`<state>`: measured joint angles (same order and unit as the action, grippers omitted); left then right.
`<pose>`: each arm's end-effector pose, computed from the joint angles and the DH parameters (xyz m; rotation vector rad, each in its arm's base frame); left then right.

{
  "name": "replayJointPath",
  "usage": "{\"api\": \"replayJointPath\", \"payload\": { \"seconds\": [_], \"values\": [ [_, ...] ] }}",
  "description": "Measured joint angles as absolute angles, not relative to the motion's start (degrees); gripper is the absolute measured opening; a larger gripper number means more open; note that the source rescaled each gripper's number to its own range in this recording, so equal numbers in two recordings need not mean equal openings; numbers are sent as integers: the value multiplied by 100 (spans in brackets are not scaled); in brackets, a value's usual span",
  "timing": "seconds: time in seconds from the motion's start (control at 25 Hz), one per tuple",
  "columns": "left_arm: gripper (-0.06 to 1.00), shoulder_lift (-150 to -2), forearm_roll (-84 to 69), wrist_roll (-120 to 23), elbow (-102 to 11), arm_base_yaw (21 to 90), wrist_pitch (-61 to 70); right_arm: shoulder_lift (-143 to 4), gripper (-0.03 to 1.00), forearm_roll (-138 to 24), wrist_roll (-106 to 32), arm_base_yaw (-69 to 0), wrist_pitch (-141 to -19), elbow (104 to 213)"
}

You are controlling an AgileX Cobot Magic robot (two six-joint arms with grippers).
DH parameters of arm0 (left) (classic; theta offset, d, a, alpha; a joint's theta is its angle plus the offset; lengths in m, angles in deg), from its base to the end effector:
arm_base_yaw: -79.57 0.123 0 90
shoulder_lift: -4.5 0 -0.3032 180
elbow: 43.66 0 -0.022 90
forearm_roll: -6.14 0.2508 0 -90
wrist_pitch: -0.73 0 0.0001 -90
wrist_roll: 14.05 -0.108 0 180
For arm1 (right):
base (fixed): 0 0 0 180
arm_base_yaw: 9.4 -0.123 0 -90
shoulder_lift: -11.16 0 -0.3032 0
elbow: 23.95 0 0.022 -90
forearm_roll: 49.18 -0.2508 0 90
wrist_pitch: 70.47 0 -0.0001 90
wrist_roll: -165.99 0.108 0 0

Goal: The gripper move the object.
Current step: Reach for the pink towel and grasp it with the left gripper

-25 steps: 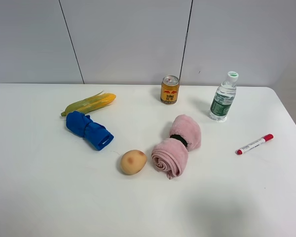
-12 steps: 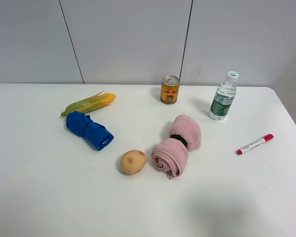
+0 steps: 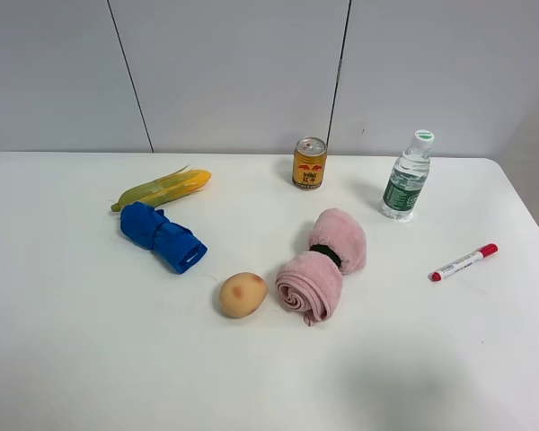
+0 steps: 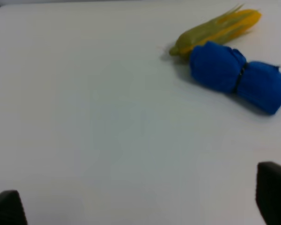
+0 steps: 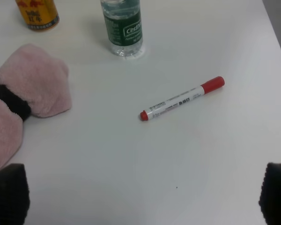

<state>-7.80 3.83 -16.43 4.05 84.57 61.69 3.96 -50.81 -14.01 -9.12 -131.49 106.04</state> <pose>0.0028 -0.0036 0.2764 -0.0478 2.1102 0.0281 -0.0068 0.0027 0.2642 0.0039 2.0633 0.0312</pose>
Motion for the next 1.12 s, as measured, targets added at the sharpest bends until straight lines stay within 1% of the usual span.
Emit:
{"api": "replayJointPath", "payload": {
  "seconds": [0.2, 0.36, 0.48, 0.68, 0.84, 0.96, 1.12],
  "values": [
    [100, -2118, -109, -2301, -115, 8457, 6160, 396, 100, -5081, -1401, -912, -13149, 10604],
    [100, -3330, -224, -2868, -693, 8457, 6053, 396, 100, -5081, -1401, -912, -13149, 10604],
    [100, -4247, -229, -3174, -1247, 8457, 5854, 396, 100, -5081, -1401, -912, -13149, 10604],
    [100, -5715, -234, -3600, -2519, 8376, 5730, 396, 100, -5081, -1401, -912, -13149, 10604],
    [100, -6761, -211, -3662, -3508, 7831, 5682, 396, 100, -5081, -1401, -912, -13149, 10604],
    [100, -7449, -172, -3652, -4085, 7227, 5675, 396, 100, -5081, -1401, -912, -13149, 10604],
    [100, -8187, -172, -3258, -4494, 6392, 5675, 396, 100, -5081, -1401, -912, -13149, 10604]
  ]
}}
